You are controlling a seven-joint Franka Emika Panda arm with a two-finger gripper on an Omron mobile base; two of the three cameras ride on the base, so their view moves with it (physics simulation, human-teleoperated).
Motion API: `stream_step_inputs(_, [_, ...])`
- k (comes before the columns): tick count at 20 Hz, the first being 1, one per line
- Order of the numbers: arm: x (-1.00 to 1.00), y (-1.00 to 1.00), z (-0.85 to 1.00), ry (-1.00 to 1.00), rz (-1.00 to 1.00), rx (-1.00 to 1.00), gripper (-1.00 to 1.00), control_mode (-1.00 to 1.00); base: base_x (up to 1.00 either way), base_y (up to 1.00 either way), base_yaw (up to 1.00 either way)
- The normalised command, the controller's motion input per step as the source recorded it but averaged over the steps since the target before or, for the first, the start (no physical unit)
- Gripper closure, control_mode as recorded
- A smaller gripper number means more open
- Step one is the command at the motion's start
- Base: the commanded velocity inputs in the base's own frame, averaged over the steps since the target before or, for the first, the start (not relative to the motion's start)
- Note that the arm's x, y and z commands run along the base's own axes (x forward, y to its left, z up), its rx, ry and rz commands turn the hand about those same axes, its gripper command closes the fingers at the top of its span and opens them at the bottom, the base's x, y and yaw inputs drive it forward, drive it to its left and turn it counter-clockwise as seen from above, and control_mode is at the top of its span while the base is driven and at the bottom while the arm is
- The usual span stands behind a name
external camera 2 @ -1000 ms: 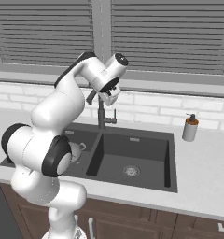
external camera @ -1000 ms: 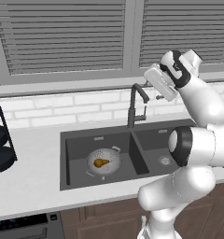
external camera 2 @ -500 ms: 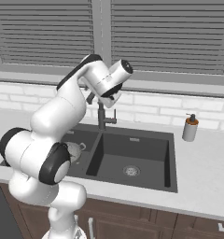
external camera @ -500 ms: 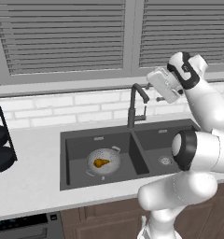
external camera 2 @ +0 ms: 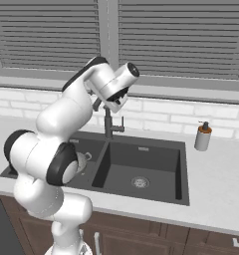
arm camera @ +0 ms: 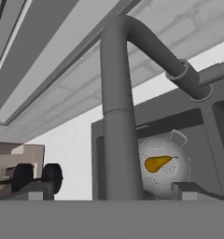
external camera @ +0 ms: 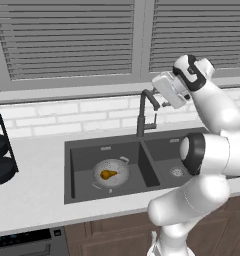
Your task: Put the colander in the sink, put the pear in the colander, and turn on the sink faucet and pour water over the colander.
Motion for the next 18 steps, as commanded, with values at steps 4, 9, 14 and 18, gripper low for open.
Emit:
stream_step_inputs(4, [0.0,0.0,-0.04,0.0,0.04,0.0,-1.0,-1.0,0.0,0.0,0.0])
stream_step_inputs(9, [-0.01,0.07,-0.25,-0.03,0.11,0.0,-1.0,-1.0,0.0,0.0,0.0])
stream_step_inputs(14, [0.0,0.02,-0.23,-0.1,0.12,0.0,-1.0,-1.0,0.0,0.0,0.0])
stream_step_inputs(18, [0.16,0.06,0.0,-0.1,0.11,0.0,-1.0,-1.0,0.0,0.0,0.0])
